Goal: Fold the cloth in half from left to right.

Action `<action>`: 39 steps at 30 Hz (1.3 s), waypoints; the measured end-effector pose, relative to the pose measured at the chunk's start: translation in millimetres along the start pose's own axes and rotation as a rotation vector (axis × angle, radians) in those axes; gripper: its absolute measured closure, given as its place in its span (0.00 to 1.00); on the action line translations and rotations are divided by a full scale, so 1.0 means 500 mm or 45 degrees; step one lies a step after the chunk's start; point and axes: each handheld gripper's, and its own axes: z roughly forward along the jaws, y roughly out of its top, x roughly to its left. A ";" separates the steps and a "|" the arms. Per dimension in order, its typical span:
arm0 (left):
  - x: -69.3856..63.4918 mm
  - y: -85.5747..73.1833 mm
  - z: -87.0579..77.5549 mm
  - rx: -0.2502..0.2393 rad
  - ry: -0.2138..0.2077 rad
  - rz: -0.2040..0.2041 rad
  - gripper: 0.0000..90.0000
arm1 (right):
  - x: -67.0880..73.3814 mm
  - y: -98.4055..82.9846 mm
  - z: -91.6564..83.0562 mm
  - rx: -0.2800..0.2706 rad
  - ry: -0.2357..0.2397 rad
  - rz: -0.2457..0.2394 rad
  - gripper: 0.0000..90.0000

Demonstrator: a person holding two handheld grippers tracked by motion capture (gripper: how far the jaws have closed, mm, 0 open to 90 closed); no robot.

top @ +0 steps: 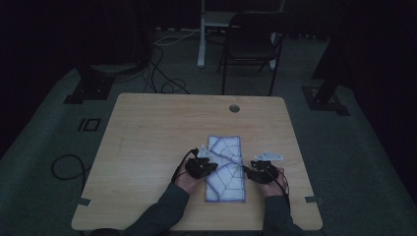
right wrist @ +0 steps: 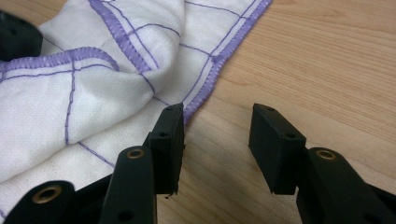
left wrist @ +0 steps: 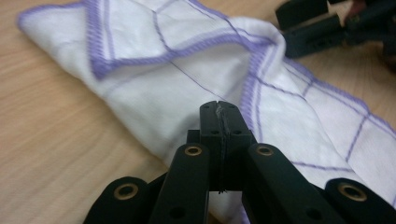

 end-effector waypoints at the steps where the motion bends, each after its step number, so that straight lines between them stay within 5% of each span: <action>1: -0.004 -0.002 0.001 0.001 -0.006 0.004 1.00 | 0.000 0.000 0.000 -0.001 0.000 -0.003 0.62; 19: -0.085 -0.001 0.007 -0.021 -0.151 0.108 0.98 | -0.002 0.000 0.000 -0.001 -0.001 0.006 0.62; 28: -0.112 0.005 0.015 -0.008 -0.270 0.110 0.94 | -0.002 0.000 -0.001 0.000 -0.001 0.010 0.62; 39: -0.134 0.003 0.021 -0.020 -0.338 0.124 0.91 | -0.005 0.001 -0.004 -0.006 -0.018 0.014 0.62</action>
